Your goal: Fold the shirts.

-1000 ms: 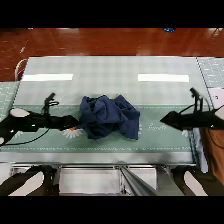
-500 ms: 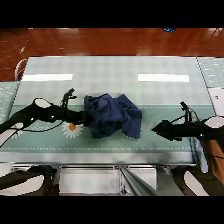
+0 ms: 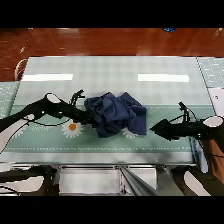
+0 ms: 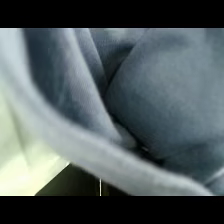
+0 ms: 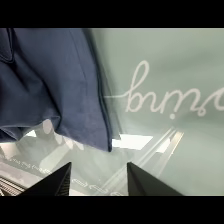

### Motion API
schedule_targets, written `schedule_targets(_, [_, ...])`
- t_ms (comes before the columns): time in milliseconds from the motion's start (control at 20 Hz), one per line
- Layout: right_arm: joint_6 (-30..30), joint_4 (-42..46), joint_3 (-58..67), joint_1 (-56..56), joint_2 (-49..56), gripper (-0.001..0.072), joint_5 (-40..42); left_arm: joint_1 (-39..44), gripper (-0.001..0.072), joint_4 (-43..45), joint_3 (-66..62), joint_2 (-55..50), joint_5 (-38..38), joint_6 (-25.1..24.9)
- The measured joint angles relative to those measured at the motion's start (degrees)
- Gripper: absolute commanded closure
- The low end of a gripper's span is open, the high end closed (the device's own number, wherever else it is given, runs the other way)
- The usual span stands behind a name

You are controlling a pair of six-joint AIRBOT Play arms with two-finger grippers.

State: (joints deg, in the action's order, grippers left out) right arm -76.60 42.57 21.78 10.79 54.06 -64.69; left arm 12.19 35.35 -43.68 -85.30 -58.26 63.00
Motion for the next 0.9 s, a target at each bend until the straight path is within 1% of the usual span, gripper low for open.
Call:
schedule_targets(100, [0.09, 0.13, 0.00, -1.01, 0.13, 0.0308, 0.52, 0.09, 0.0693, 0.00, -0.63, -0.11, -0.04, 0.20])
schedule_targets(250, [-0.68, 0.61, 0.00, -6.49, 2.25, 0.0308, 2.84, 0.17, 0.0692, -0.07, -1.11, -0.24, -0.22, 0.24])
schedule_targets(450, [-2.99, -1.01, 0.66, -13.88, 8.24, 0.0308, 8.17, 0.17, 0.0693, -0.22, -1.31, -0.26, -0.55, 0.37])
schedule_targets(650, [-3.67, -3.39, 4.37, -16.79, 14.43, 0.0309, 12.61, 0.17, 0.0693, -0.24, -1.36, -0.28, -0.66, 0.37])
schedule_targets(700, [-3.74, -3.82, 5.62, -17.07, 15.72, 0.0323, 13.62, 0.17, 0.0692, -0.24, -1.36, -0.26, -0.68, 0.37])
schedule_targets(750, [-3.67, -4.48, 6.99, -17.27, 17.11, 0.0367, 14.95, 0.17, 0.0692, -0.24, -1.36, -0.28, -0.66, 0.35])
schedule_targets(800, [-3.56, -4.61, 8.31, -17.46, 18.32, 0.0441, 16.13, 0.17, 0.0692, -0.24, -1.36, -0.28, -0.68, 0.37])
schedule_targets(850, [-3.32, -4.70, 9.68, -17.53, 19.50, 0.0585, 17.18, 0.13, 0.0693, -0.24, -1.36, -0.26, -0.68, 0.35])
schedule_targets(900, [-2.93, -4.66, 10.91, -17.59, 20.37, 0.0683, 17.99, 0.11, 0.0692, -0.26, -1.36, -0.28, -0.61, 0.37])
